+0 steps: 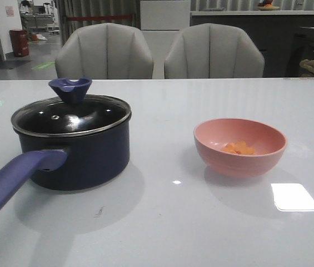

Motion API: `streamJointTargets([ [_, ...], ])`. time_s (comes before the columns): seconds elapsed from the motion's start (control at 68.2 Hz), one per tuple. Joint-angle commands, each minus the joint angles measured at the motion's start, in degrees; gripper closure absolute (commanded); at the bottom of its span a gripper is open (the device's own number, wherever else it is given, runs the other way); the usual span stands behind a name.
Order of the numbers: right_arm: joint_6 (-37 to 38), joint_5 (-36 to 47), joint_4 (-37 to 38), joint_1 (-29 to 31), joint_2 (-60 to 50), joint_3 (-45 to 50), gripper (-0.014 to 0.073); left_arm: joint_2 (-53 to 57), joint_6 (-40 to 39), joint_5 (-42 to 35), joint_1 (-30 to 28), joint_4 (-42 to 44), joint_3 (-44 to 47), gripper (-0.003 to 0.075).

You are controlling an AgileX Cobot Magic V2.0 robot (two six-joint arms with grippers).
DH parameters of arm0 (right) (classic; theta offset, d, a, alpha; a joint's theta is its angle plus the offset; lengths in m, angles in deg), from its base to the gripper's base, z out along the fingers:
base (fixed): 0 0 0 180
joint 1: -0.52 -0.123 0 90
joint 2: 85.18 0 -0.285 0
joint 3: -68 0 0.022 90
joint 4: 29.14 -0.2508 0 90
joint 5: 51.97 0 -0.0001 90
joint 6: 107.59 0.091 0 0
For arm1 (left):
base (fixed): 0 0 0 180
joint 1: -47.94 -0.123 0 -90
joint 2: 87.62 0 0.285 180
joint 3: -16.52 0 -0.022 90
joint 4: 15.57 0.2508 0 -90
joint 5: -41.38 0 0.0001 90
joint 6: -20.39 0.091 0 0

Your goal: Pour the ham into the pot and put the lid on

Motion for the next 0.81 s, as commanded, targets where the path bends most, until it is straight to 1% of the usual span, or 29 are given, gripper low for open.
streamJointTargets([
  [0.0,0.11,5.04,0.55,0.27,-1.15,-0.29,0.0447,-3.76,-3.84,-1.35,4.84,1.25,-7.12,0.0135],
  [0.088,0.11,5.04,0.55,0.27,-1.15,-0.29,0.0447,-8.39,-8.43,-0.07,8.89,6.41,-11.36,0.0135],
  [0.103,0.11,5.04,0.55,0.27,-1.15,-0.29,0.0447,-9.42,-10.14,0.62,10.12,7.89,-12.45,0.0135],
  [0.249,0.11,5.04,0.55,0.27,-1.15,-0.29,0.0447,-15.84,-16.04,4.02,15.04,14.97,-19.17,0.0135],
  [0.425,0.11,5.04,0.55,0.27,-1.20,-0.29,0.0447,-22.13,-19.35,8.06,17.09,15.29,-26.03,0.0135],
  [0.543,0.11,5.04,0.55,0.27,-1.20,-0.29,0.0447,-25.33,-20.74,9.87,17.20,15.29,-29.00,0.0135],
  [0.616,0.11,5.04,0.55,0.27,-1.20,-0.29,0.0447,-26.81,-22.84,10.33,17.20,15.29,-29.42,0.0135],
  [0.792,0.11,5.04,0.55,0.27,-1.20,-0.29,0.0447,-28.74,-24.54,10.59,17.20,15.17,-29.42,0.0134],
])
